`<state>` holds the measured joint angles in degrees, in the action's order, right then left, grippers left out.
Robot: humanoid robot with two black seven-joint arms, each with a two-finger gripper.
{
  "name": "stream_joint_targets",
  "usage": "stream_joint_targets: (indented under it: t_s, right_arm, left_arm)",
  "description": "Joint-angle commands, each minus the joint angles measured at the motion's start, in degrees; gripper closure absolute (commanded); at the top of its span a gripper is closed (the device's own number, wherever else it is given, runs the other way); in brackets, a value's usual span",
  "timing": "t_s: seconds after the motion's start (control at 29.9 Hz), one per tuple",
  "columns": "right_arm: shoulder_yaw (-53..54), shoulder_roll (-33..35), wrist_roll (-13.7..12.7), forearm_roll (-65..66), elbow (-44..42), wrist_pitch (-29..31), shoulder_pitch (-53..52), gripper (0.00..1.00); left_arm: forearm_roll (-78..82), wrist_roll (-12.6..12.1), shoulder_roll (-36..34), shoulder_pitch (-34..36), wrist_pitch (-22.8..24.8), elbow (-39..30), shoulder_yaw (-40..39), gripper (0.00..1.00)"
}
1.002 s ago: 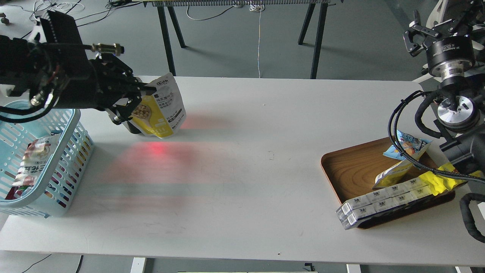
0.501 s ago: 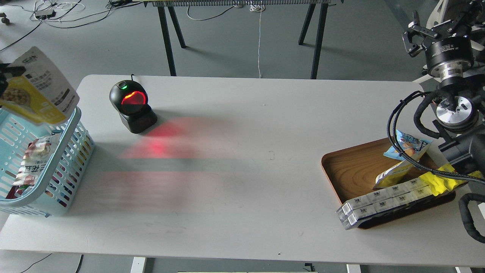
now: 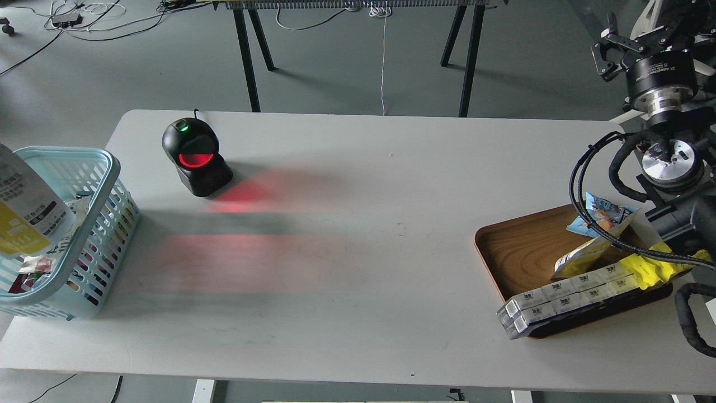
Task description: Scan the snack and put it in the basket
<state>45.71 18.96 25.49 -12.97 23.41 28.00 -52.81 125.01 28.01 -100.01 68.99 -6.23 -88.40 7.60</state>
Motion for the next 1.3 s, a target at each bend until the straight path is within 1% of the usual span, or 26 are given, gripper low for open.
stream_joint_targets:
  t_s: [0.0,0.1,0.17,0.23,0.3,0.37,0.4,0.47,0.5,0.53,0.6,0.67,0.73,0.87,1.0,1.07,1.14,1.2,1.27]
  right_arm:
    - [0.0,-0.07,0.0,-0.04,-0.03,0.0,-0.02,0.01]
    - [0.0,-0.07,0.0,-0.04,0.06,0.0,-0.02,0.01]
    - [0.0,-0.07,0.0,-0.04,-0.03,0.0,-0.02,0.01]
    - [0.0,0.2,0.0,-0.04,-0.03,0.0,-0.02,0.01]
    - [0.0,0.37,0.0,0.05,-0.03,0.0,-0.1,0.01]
    - [0.0,0.37,0.0,0.05,-0.03,0.0,-0.1,0.01]
    - [0.0,0.37,0.0,0.05,-0.03,0.0,-0.1,0.01]
    - [-0.09,0.37,0.0,0.05,-0.03,0.0,-0.1,0.01]
    - [-0.09,0.37,0.0,0.05,-0.03,0.0,-0.1,0.01]
    - [-0.09,0.37,0.0,0.05,-0.03,0.0,-0.1,0.01]
    - [-0.09,0.37,0.0,0.05,-0.03,0.0,-0.02,0.01]
    - [-0.09,0.29,0.0,0.05,-0.03,0.0,-0.1,0.01]
    - [-0.09,0.28,0.0,0.05,-0.03,0.0,-0.1,0.01]
    - [-0.09,0.37,0.0,0.05,0.06,0.0,-0.98,0.01]
    - [-0.09,0.55,0.0,0.05,0.06,0.0,-2.38,0.01]
    - [-0.27,0.72,-0.18,0.05,-0.03,0.0,-3.18,0.01]
    - [-0.36,0.81,-0.61,0.14,-0.2,0.0,-4.23,0.01]
    - [-0.79,0.81,-0.79,0.4,-0.12,0.0,-4.93,0.01]
    - [-0.79,0.81,-0.79,0.4,-0.03,0.0,-5.03,0.01]
  left_arm:
    - [-0.01,-0.01,0.01,0.0,-0.45,-0.02,0.23,1.0]
    - [-0.01,-0.01,0.01,0.0,-0.45,0.07,1.54,0.99]
    - [-0.01,-0.01,0.01,-0.08,-0.45,0.15,1.72,0.95]
    - [-0.01,-0.01,0.01,0.0,-0.36,0.15,1.72,0.88]
    - [-0.01,-0.01,0.01,0.0,-0.36,0.15,1.72,0.78]
    - [-0.01,-0.01,0.01,0.0,-0.01,0.07,1.72,0.65]
    - [-0.01,-0.01,0.01,0.0,0.16,0.07,1.72,0.55]
    - [-0.01,-0.01,0.01,0.18,0.78,0.15,1.72,0.27]
    - [-0.01,-0.01,0.01,0.27,0.87,0.15,1.63,0.18]
    - [-3.33,-0.01,0.01,0.36,0.87,0.15,1.46,0.14]
    - [-14.91,-0.01,0.01,0.62,0.96,0.15,0.76,0.12]
    - [-26.08,-0.01,0.01,0.71,1.22,0.5,-0.91,0.12]
    - [-36.72,-0.01,0.86,0.71,2.01,2.25,-3.63,0.12]
    - [-57.02,-0.01,9.64,1.06,6.13,7.61,-8.9,0.12]
    - [-76.79,-0.01,16.14,1.15,12.54,13.33,-13.03,0.12]
    - [-85.94,-1.19,18.78,1.15,14.57,16.05,-15.93,0.12]
    - [-94.65,-3.21,21.94,1.15,16.68,18.95,-18.4,0.12]
    - [-102.38,-5.06,25.28,1.15,19.49,21.5,-20.07,0.11]
    - [-109.95,-6.38,29.15,1.15,22.74,24.66,-21.39,0.11]
